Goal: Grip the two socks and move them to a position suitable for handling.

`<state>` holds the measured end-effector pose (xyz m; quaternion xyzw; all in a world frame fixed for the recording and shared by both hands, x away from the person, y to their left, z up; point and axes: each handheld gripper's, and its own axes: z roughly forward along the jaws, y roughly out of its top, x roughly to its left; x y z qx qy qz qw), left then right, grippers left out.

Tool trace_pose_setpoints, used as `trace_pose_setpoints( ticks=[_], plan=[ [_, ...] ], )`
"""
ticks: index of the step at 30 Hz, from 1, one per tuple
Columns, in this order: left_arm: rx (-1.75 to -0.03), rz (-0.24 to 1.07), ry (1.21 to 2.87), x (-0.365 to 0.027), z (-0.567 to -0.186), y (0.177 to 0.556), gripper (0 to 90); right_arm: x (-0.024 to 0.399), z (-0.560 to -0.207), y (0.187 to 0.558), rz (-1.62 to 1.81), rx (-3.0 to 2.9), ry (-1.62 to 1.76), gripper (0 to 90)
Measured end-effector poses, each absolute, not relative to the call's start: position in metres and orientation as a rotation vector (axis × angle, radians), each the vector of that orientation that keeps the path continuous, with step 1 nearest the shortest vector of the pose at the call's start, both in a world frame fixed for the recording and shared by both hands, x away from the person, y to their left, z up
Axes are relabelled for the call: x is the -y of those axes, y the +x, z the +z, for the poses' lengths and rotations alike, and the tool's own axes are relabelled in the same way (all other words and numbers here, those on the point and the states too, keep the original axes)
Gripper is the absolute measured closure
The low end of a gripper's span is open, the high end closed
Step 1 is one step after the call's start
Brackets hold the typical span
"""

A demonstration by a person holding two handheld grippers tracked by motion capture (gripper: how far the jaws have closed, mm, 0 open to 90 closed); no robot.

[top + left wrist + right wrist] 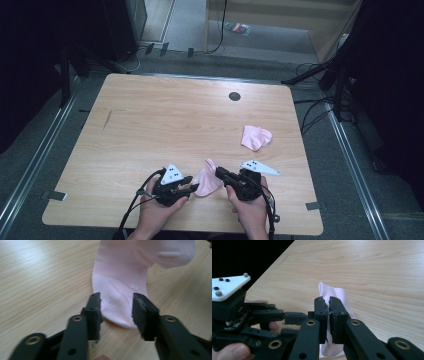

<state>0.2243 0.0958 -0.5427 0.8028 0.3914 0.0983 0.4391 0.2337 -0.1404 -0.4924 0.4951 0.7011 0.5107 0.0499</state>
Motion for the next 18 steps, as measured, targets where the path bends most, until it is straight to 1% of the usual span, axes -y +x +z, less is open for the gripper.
trace_pose_setpoints(
  ticks=[2,3,6,8,9,10,11,12,13,15,18],
  plan=[
    [-0.976,0.248,2.004,-0.091,-0.545,0.225,52.5,0.138,-0.493,0.233,1.549,-2.146,1.507,86.3],
    [-0.977,0.260,2.013,-0.088,-0.546,0.226,51.8,0.138,-0.494,0.234,1.550,-2.151,1.498,86.3],
    [-0.986,0.268,2.044,-0.083,-0.550,0.228,54.3,0.136,-0.495,0.233,1.550,-2.159,1.500,86.3],
    [-0.982,0.304,2.063,-0.081,-0.550,0.228,58.3,0.136,-0.495,0.233,1.550,-2.160,1.507,86.3],
    [-0.974,0.326,2.078,-0.081,-0.550,0.228,61.8,0.137,-0.495,0.233,1.552,-2.159,1.508,86.3],
    [-0.967,0.345,2.087,-0.081,-0.550,0.228,66.2,0.138,-0.495,0.233,1.554,-2.156,1.506,86.3],
    [-0.961,0.359,2.098,-0.082,-0.550,0.228,73.0,0.138,-0.494,0.233,1.555,-2.151,1.506,86.3],
    [-0.951,0.358,2.105,-0.084,-0.549,0.228,79.6,0.139,-0.494,0.233,1.559,-2.146,1.505,86.3],
    [-0.948,0.352,2.111,-0.086,-0.549,0.228,84.0,0.140,-0.493,0.232,1.555,-2.144,1.503,86.3],
    [-0.935,0.355,2.126,-0.092,-0.547,0.228,86.8,0.142,-0.492,0.232,1.553,-2.130,1.506,86.4],
    [-0.915,0.348,2.134,-0.107,-0.542,0.227,87.7,0.147,-0.492,0.231,1.533,-2.112,1.505,86.6]
  ],
)
